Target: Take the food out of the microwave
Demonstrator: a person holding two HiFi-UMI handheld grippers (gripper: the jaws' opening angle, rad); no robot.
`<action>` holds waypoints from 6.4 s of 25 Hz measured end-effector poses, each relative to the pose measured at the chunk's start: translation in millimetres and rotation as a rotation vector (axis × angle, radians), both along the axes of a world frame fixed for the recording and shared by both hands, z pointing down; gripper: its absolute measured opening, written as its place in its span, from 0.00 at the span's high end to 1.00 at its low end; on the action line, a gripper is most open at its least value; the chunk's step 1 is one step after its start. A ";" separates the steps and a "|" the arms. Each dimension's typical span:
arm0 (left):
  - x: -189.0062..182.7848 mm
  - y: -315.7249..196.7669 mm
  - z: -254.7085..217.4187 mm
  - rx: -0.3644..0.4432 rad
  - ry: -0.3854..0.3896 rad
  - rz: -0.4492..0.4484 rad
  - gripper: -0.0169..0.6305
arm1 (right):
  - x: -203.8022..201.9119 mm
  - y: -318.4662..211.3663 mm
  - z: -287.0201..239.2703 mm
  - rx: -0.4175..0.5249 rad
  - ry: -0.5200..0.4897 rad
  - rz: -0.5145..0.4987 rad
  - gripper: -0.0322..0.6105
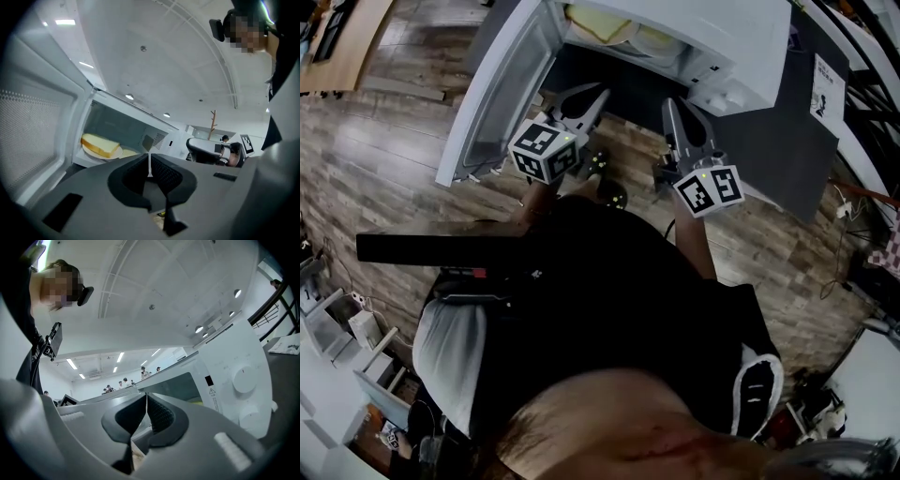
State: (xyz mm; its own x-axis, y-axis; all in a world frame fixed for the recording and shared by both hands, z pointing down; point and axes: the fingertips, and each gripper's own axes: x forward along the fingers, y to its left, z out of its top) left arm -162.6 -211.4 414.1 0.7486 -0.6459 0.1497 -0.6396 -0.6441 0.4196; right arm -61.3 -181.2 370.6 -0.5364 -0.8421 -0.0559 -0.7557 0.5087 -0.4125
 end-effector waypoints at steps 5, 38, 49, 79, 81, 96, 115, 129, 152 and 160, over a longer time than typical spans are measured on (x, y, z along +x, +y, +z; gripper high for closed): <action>3.2 -12.9 20.7 -0.056 0.014 0.030 0.96 | -2.6 -12.1 5.3 -0.018 -0.001 -0.008 0.95; -24.6 -105.4 85.8 -0.467 0.599 -0.240 0.85 | 21.6 -44.0 29.2 -0.097 -0.019 0.020 0.95; -31.2 -122.4 103.0 -0.543 0.642 -0.284 0.82 | 24.5 -43.1 29.2 -0.103 -0.006 0.046 0.95; -33.2 -147.7 105.4 -0.590 0.855 -0.330 0.81 | 34.7 -37.3 31.1 -0.120 -0.005 0.096 0.95; -37.3 -150.3 104.3 -0.582 0.882 -0.342 0.81 | 34.3 -37.1 31.3 -0.121 -0.004 0.095 0.95; -40.0 -151.9 113.6 -0.599 0.829 -0.378 0.92 | 31.7 -36.6 31.4 -0.126 -0.007 0.099 0.95; -33.1 -133.2 113.7 -0.652 0.855 -0.373 0.95 | 33.8 -36.4 36.5 -0.135 -0.007 0.102 0.95; -22.7 -114.5 119.3 -0.679 0.854 -0.329 0.95 | 36.2 -34.6 43.1 -0.140 -0.011 0.094 0.95; -17.9 -54.7 87.0 -0.637 0.870 -0.291 0.95 | 40.3 6.4 27.5 -0.104 -0.029 0.092 0.95; -17.2 -33.5 79.7 -0.627 0.878 -0.278 0.95 | 41.8 19.3 27.9 -0.095 -0.035 0.091 0.95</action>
